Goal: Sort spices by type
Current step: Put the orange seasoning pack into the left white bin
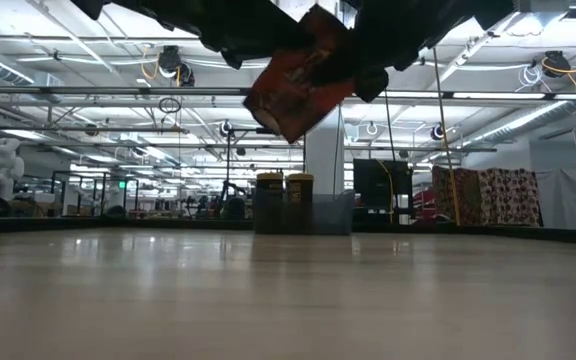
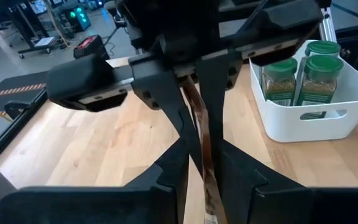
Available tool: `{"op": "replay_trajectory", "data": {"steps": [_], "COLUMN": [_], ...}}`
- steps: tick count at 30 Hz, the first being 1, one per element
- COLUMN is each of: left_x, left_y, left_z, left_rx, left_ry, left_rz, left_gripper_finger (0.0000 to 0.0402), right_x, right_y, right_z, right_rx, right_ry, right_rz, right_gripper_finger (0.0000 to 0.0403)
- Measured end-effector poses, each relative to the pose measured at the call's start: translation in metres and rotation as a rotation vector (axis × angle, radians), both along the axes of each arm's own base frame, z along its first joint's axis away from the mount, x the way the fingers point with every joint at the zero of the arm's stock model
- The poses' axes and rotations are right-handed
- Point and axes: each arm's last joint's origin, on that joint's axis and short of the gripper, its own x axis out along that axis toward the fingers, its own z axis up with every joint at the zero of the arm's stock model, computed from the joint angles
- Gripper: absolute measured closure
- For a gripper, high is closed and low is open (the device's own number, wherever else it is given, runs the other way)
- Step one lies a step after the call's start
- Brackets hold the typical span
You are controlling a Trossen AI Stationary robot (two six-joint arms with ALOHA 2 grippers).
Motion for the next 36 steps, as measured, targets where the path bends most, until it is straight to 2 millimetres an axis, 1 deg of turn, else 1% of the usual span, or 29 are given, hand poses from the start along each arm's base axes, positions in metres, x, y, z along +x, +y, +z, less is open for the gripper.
{"op": "replay_trajectory", "data": {"steps": [4, 10, 16, 19, 22, 27, 32, 36], "left_x": [0.001, 0.003, 0.003, 0.003, 0.003, 0.003, 0.003, 0.003], "left_y": [0.002, 0.009, 0.012, 0.012, 0.012, 0.012, 0.013, 0.013], "left_z": [0.0, 0.0, 0.0, 0.0, 0.0, 0.0, 0.0, 0.0], "left_rx": [-0.013, -0.082, -0.076, -0.057, -0.055, -0.051, -0.049, -0.03], "left_ry": [-0.004, -0.001, 0.0, 0.001, 0.0, 0.001, 0.001, 0.0], "left_rz": [0.01, 0.027, 0.03, 0.027, 0.025, 0.02, 0.02, 0.015], "left_gripper_finger": [0.0322, 0.0322, 0.0323, 0.0344, 0.0387, 0.0397, 0.0398, 0.0399], "right_x": [0.002, 0.003, 0.003, 0.003, 0.003, 0.003, 0.003, 0.003], "right_y": [0.0, 0.0, 0.0, 0.0, 0.0, 0.0, 0.0, 0.0], "right_z": [-0.003, -0.004, -0.004, -0.004, -0.004, -0.004, -0.004, -0.004], "right_rx": [-0.001, -0.002, -0.004, -0.005, -0.012, -0.012, -0.008, -0.006], "right_ry": [0.001, 0.001, 0.001, 0.001, -0.001, -0.001, 0.0, 0.001], "right_rz": [-0.001, -0.003, -0.005, -0.006, -0.006, -0.005, -0.006, -0.002], "right_gripper_finger": [0.0403, 0.0403, 0.0403, 0.0403, 0.0403, 0.04, 0.0373, 0.0328]}}
